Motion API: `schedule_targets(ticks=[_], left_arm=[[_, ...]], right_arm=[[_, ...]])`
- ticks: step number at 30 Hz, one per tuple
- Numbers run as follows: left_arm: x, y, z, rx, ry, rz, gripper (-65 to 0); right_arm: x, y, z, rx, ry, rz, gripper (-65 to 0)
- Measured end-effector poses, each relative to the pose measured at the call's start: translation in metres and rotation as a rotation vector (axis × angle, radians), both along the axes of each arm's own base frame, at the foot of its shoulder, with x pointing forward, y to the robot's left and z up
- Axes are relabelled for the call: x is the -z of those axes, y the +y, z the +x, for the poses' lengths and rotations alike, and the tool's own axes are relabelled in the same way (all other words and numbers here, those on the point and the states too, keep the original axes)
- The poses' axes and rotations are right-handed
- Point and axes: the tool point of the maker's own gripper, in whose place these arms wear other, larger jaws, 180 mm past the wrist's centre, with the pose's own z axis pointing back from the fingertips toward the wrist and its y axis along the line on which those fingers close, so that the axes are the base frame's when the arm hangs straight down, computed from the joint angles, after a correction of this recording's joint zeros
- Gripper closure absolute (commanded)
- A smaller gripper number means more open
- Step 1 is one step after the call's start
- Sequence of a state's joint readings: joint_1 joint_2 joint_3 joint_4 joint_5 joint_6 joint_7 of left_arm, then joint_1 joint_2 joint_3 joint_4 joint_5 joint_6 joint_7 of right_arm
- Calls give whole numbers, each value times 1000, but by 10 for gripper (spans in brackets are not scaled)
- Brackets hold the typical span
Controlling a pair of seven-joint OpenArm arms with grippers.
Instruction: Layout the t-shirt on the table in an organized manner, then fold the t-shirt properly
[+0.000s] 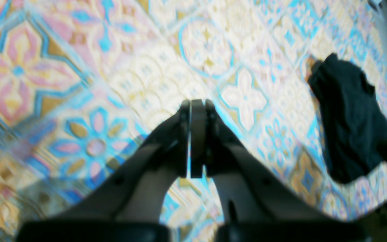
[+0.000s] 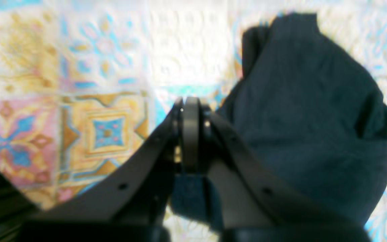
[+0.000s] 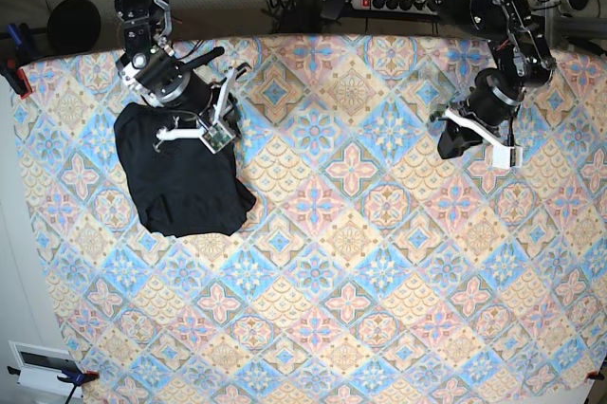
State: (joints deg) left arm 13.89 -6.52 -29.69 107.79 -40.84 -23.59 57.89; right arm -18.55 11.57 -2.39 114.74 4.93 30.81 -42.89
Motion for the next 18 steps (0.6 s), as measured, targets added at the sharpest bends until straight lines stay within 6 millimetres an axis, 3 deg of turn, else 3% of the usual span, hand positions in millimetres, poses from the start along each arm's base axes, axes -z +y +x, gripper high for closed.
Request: schedule_targets(ticks=[4, 7, 9, 11, 16, 18], left_arm=[[-8, 12, -18, 16, 3, 80, -2], [-3, 21, -36, -7, 36, 97, -2], [2, 30, -49, -28, 69, 111, -2], [-4, 43, -63, -61, 74, 154, -2], [1, 53, -98, -97, 135, 109, -2], [1, 59, -115, -118, 155, 89, -2]], right_arm=[[32, -35, -43, 89, 150, -57, 0], [14, -39, -34, 166, 115, 109, 0], [3, -58, -35, 251, 97, 186, 0], [10, -82, -49, 325, 144, 173, 0], [-5, -102, -46, 403, 102, 256, 0], [-3, -116, -61, 444, 114, 232, 0]])
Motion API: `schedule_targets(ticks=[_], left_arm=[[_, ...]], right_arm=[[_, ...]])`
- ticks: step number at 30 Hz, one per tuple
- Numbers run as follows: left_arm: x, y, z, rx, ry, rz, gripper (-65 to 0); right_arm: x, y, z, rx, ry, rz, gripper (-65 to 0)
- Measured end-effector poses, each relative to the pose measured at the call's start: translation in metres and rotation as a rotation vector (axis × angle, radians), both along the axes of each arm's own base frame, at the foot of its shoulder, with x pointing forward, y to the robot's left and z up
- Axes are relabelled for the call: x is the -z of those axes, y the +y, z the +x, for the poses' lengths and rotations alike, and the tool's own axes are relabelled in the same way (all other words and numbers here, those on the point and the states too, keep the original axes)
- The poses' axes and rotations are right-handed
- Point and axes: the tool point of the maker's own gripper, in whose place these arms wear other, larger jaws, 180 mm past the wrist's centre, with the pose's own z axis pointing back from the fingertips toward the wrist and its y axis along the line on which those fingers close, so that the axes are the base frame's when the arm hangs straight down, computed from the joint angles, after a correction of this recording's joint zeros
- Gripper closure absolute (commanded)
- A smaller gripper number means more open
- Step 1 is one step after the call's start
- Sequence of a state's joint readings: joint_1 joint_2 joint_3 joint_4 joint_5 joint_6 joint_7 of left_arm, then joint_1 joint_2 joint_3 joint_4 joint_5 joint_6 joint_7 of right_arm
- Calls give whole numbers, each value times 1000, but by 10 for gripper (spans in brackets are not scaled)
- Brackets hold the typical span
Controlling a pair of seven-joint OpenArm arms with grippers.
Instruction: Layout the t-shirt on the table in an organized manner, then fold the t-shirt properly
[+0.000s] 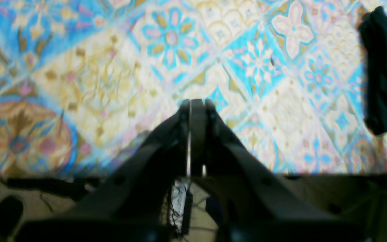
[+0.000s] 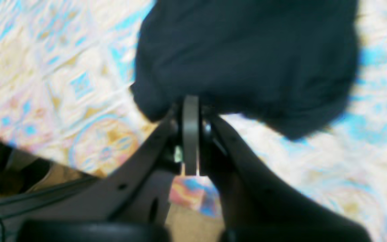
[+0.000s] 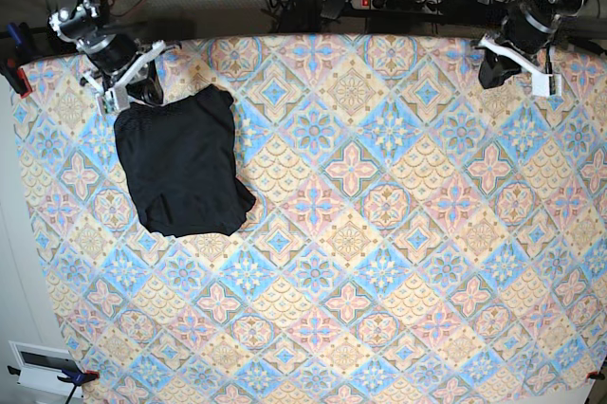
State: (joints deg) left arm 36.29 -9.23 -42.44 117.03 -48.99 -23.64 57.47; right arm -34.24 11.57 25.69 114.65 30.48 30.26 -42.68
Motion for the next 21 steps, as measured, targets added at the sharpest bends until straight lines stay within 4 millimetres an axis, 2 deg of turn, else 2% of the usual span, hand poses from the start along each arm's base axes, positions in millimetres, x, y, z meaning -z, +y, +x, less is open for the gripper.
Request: schedule_targets(ticks=[3, 5, 7, 9, 11, 13, 15, 17, 19, 21], left_arm=[[5, 23, -38, -55, 89, 42, -1], [11, 28, -58, -68, 150, 58, -1], [10, 31, -67, -77, 164, 59, -1], [10, 35, -82, -81, 194, 74, -1], [18, 40, -109, -77, 290, 107, -1], [27, 48, -129, -80, 375, 152, -1], [29, 52, -130, -72, 384, 191, -1], [35, 55, -130, -49, 406, 242, -1], [50, 52, -138, -36, 442, 234, -1], [73, 43, -151, -21, 482, 216, -1]], right_arm=[[24, -15, -48, 24, 162, -43, 0], [27, -18, -60, 31, 184, -47, 0], [25, -16, -64, 32, 178, -30, 0], [30, -16, -85, 30, 230, -31, 0], [42, -20, -111, 25, 318, -66, 0], [50, -26, -125, 11, 370, -113, 0], [53, -26, -126, 5, 370, -128, 0], [66, -20, -137, -6, 412, -103, 0], [85, -15, -159, 0, 491, -66, 0], [106, -19, -187, 33, 587, -48, 0]])
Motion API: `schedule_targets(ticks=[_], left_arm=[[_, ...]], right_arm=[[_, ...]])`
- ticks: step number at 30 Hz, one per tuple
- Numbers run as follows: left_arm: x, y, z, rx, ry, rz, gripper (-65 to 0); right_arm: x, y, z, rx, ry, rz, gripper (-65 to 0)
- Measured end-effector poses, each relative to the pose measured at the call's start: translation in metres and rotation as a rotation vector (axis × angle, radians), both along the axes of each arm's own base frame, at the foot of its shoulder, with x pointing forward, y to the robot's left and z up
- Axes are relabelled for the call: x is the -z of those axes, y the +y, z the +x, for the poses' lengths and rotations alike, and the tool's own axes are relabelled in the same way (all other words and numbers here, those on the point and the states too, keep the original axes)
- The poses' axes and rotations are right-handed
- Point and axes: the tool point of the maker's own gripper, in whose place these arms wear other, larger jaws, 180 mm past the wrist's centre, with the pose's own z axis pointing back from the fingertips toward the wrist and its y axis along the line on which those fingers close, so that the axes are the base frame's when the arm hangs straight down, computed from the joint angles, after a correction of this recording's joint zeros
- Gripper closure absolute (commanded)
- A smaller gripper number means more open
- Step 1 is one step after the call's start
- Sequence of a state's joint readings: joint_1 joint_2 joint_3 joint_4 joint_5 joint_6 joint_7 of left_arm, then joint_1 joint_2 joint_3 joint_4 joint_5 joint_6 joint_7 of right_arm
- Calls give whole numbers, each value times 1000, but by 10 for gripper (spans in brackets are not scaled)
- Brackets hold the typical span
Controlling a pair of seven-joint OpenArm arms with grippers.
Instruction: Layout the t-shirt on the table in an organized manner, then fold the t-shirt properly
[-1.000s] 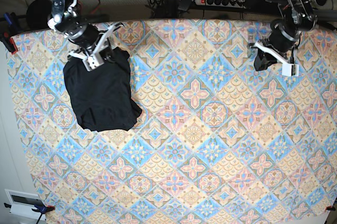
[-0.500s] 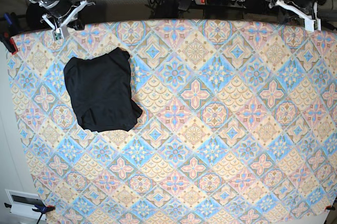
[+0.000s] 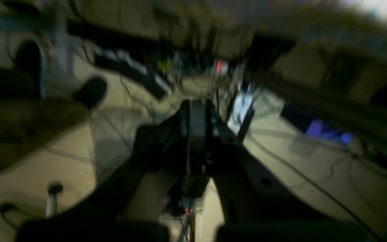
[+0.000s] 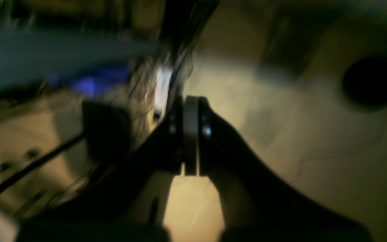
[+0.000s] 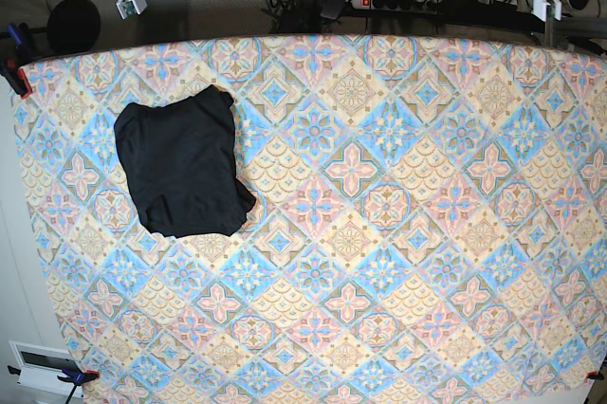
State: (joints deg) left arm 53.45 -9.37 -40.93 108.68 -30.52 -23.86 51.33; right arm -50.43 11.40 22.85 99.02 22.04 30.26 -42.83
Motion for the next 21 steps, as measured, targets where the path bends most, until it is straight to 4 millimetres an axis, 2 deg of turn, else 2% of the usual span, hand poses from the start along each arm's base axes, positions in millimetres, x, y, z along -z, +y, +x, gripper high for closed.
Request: schedule_targets(ticks=[2, 4, 5, 7, 9, 10, 12, 14, 16, 19, 20, 21], left_arm=[[25, -13, -4, 20, 23, -28, -1], [48, -26, -3, 53, 52, -57, -1], [58, -33, -1, 65, 57, -80, -1], [78, -42, -4, 66, 98, -110, -1], [100, -45, -16, 35, 154, -140, -1], [111, -46, -19, 10, 156, -150, -1], [130, -55, -22, -11, 144, -174, -1], [146, -69, -25, 23, 150, -197, -1], [159, -86, -23, 76, 150, -222, -1], [179, -100, -19, 91, 135, -239, -2], [185, -102, -21, 84, 129, -239, -2], [192, -103, -21, 71, 120, -241, -2]], right_arm=[[19, 2, -28, 21, 98, 22, 0], [38, 9, -38, 26, 161, 46, 0], [45, 14, -32, 28, 162, 60, 0], [55, 23, -4, 44, 104, 103, 0], [63, 26, 9, 85, 62, 135, 0], [69, 24, 3, 103, 78, 137, 0], [85, 20, -30, 98, 173, 106, 0], [98, 27, -56, 57, 250, 103, 0], [112, 32, -50, 40, 254, 103, 0], [129, 31, -13, 108, 144, 122, 0], [134, 27, -10, 123, 127, 118, 0], [140, 24, -14, 147, 129, 115, 0]])
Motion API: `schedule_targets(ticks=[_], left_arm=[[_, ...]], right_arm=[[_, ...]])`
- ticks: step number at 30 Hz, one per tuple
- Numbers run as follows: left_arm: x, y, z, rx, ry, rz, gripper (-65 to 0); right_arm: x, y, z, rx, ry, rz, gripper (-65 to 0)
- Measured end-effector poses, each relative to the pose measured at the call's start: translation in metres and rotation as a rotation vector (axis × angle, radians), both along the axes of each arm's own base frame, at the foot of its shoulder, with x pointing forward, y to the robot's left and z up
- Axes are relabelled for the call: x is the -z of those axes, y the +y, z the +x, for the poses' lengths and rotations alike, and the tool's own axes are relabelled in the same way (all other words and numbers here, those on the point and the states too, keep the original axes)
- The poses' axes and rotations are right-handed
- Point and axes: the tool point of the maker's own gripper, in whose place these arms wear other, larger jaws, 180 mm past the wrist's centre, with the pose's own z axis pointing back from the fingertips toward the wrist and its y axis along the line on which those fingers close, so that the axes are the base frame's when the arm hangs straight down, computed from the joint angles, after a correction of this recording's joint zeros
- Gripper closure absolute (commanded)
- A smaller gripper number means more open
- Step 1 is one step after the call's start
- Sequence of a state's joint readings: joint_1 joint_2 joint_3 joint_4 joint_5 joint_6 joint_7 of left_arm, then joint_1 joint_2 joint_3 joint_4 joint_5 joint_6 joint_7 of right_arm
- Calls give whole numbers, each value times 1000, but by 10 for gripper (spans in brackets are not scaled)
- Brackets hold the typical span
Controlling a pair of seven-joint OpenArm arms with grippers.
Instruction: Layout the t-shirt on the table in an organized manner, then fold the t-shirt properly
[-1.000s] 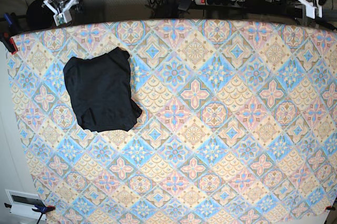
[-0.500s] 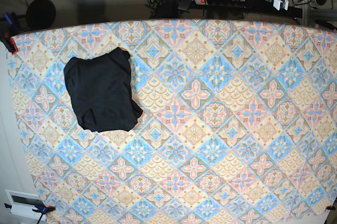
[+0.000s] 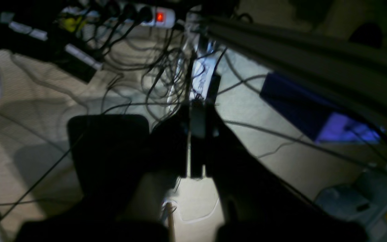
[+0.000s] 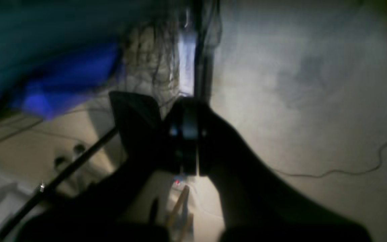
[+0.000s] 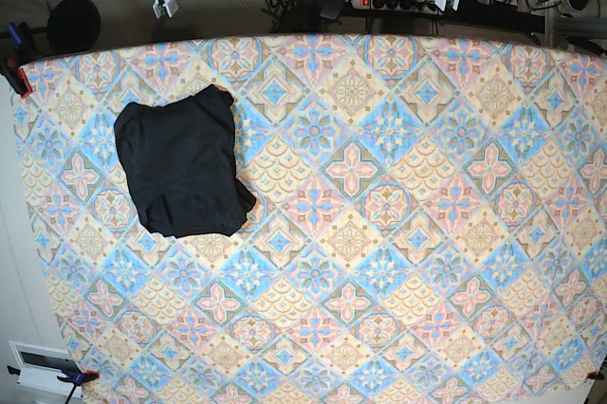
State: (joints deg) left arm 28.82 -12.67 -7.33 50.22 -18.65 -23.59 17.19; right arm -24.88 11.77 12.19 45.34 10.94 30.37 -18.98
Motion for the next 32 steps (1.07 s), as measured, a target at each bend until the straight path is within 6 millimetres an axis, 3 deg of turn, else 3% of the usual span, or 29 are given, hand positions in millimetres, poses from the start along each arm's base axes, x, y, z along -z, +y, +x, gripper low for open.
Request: schedule_targets(ticks=[3, 5, 8, 11, 18, 24, 29, 32], left_arm=[[20, -10, -17, 34, 24, 2, -2], [27, -18, -16, 37, -3, -7, -2], [34, -26, -15, 67, -39, -8, -2], [39, -36, -16, 103, -48, -11, -2], [41, -74, -16, 149, -60, -73, -2], [45, -69, -3, 146, -74, -14, -2], [49, -78, 7, 132, -82, 36, -2], [49, -88, 16, 128, -96, 26, -2]], right_arm=[[15, 3, -44, 59, 105, 5, 0], [20, 9, -59, 93, 145, 16, 0], [27, 17, -33, 148, 74, 30, 0], [30, 10, 2, 192, -7, 14, 0], [38, -29, -43, 219, 101, -226, 0], [43, -15, -17, 240, 59, -226, 0], [44, -45, -26, 261, 99, -374, 0], [45, -43, -26, 263, 108, -373, 0]])
